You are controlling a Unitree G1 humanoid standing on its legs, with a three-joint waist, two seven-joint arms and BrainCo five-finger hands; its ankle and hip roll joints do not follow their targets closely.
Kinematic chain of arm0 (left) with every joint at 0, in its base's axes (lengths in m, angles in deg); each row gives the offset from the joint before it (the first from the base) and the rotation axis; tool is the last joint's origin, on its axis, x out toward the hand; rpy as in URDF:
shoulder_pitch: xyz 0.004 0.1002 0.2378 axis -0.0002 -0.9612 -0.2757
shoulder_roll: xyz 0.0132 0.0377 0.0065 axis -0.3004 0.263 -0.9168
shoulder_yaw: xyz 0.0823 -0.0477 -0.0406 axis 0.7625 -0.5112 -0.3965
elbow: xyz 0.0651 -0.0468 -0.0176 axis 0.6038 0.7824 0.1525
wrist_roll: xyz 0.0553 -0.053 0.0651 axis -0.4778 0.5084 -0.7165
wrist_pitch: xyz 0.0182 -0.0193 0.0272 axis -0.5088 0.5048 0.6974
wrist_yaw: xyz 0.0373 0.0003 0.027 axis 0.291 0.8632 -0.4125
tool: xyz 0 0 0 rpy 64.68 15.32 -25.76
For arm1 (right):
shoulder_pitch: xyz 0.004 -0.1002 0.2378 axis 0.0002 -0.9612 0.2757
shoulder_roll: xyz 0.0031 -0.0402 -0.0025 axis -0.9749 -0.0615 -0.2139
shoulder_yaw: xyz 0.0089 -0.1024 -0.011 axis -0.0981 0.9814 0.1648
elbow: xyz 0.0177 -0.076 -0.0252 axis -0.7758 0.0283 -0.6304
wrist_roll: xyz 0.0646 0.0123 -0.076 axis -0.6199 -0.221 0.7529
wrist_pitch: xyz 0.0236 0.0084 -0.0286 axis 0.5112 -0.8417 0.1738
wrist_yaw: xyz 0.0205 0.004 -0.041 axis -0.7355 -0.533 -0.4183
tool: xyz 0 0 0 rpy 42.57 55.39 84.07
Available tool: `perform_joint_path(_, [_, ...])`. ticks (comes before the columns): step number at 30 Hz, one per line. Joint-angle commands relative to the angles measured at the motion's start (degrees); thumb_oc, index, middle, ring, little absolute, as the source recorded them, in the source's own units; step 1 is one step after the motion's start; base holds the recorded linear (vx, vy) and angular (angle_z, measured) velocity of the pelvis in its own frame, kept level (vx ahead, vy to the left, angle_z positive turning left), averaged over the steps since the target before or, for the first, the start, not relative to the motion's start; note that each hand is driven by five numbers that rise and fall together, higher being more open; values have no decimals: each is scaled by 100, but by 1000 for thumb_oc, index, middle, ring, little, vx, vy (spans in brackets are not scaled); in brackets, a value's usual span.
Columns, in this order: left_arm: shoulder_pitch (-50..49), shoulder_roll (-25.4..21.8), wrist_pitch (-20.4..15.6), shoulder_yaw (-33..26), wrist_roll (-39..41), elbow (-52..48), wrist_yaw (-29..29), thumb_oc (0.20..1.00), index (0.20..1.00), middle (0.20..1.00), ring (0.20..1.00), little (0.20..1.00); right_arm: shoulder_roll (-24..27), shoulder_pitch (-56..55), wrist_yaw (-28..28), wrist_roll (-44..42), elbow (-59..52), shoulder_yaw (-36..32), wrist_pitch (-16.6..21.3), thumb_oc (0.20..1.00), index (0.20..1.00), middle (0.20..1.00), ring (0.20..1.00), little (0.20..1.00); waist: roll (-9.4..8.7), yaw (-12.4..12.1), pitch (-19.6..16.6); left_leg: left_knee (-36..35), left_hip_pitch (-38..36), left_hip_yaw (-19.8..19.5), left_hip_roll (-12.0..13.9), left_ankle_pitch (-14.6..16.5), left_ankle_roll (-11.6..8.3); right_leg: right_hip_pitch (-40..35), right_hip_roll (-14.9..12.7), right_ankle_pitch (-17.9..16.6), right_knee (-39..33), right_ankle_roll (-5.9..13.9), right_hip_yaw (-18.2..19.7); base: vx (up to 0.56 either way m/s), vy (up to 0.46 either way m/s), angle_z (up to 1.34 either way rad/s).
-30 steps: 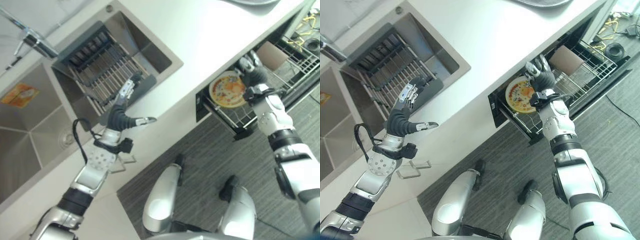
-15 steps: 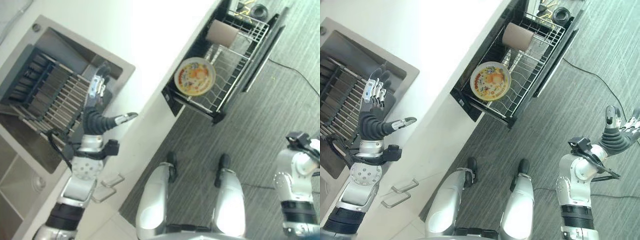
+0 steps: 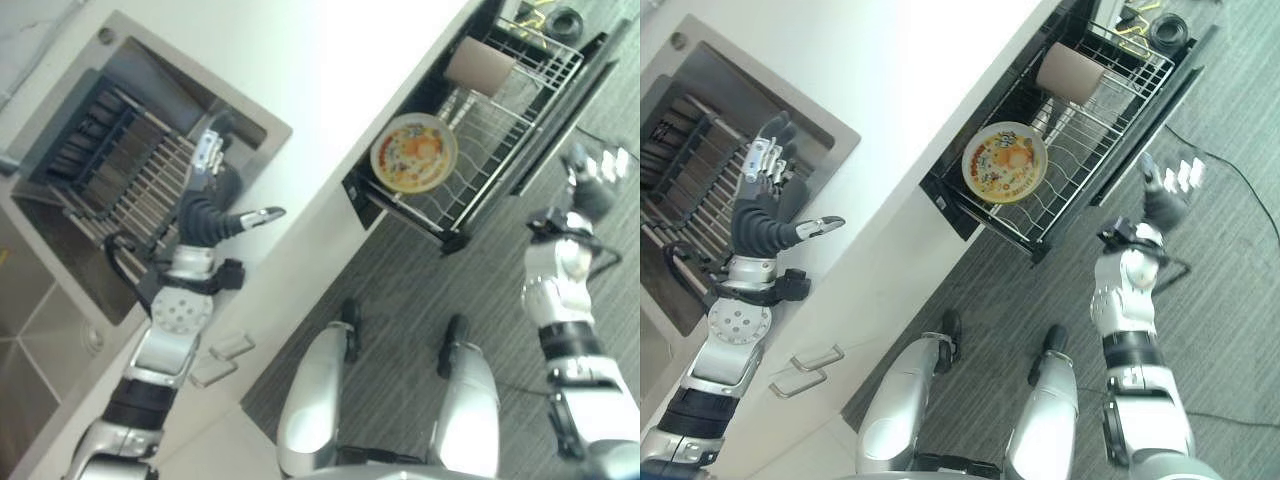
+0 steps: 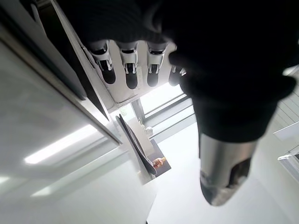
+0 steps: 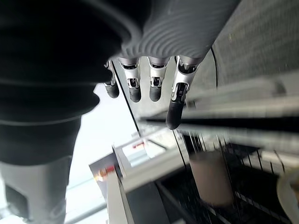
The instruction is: Place the dishes in the dishwasher.
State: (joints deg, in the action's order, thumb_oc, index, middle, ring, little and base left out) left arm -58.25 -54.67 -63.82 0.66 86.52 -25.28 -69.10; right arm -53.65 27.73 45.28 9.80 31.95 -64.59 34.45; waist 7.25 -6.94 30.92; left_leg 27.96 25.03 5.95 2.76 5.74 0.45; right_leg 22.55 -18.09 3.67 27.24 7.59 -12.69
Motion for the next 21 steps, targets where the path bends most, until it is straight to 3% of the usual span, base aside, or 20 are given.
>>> perform_joint_path(1, [110,-118,-200,-75,193,-225,112,1000,1000,1000,1000,1000,208,99,-1305,-794,75,-53,-239,1000,1000,1000,1000,1000,48,-78,-113,-402,-289,232,-428,295,388,-282,163,644,404,-318,-323,16,-26,22])
perform_joint_path(3, [170,-156,-230,10,221,-192,151,1000,1000,1000,1000,1000,305,436,-1710,-1150,484,44,-473,1000,1000,1000,1000,1000,59,-168,-113,-412,-306,188,-452,271,382,-326,146,623,385,-316,-366,21,-17,16])
perform_joint_path(11, [145,-416,-402,124,423,-216,278,1000,1000,1000,1000,1000,861,1328,-2414,-428,689,690,-831,1000,1000,1000,1000,1000,10,-429,-113,-261,-161,83,-485,259,372,-396,96,539,341,-325,-498,10,-11,13])
perform_joint_path(14, [102,-515,-459,77,434,-213,274,1000,1000,1000,1000,1000,861,1386,-1707,-831,359,819,-601,1000,1000,1000,1000,1000,-77,-460,-113,-242,-107,108,-443,262,383,-417,127,518,291,-319,-526,-6,-50,7])
perform_joint_path(21, [-48,-561,-483,38,279,-170,-2,1000,1000,1000,1000,1000,749,854,753,-496,-206,-96,720,1000,1000,1000,1000,1000,-157,-330,-113,-182,-6,180,-392,355,418,-341,225,489,268,-314,-450,-1,-20,2])
